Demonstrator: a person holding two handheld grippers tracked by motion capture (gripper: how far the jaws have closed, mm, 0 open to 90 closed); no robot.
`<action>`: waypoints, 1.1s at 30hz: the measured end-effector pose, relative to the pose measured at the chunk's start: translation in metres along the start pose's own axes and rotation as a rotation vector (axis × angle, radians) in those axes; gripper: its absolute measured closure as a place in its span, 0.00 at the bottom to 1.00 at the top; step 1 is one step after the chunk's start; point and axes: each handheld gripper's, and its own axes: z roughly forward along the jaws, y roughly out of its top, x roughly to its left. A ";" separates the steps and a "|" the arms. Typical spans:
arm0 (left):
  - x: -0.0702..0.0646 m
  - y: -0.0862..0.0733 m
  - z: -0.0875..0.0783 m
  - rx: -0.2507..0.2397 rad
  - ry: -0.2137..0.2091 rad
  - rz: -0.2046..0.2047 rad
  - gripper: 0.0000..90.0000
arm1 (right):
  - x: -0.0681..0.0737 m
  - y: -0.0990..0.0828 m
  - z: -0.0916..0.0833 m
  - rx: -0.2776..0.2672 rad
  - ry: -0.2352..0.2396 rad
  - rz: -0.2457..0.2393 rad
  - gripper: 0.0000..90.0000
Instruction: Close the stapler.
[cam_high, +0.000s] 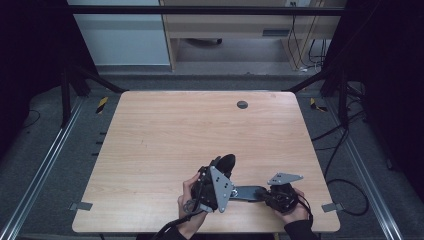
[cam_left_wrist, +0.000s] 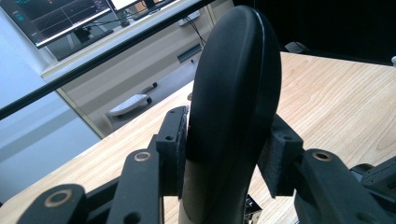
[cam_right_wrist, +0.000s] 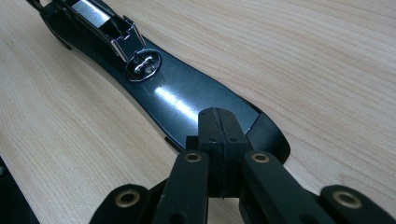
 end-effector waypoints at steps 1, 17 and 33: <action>-0.001 0.000 0.000 0.002 0.000 0.004 0.63 | 0.000 0.000 0.000 -0.001 0.000 0.001 1.00; -0.025 0.001 0.013 0.018 -0.002 0.076 0.61 | 0.000 0.000 0.000 -0.001 0.002 0.004 1.00; -0.037 -0.001 0.019 0.033 -0.009 0.110 0.59 | -0.001 0.000 0.000 0.000 0.004 0.005 1.00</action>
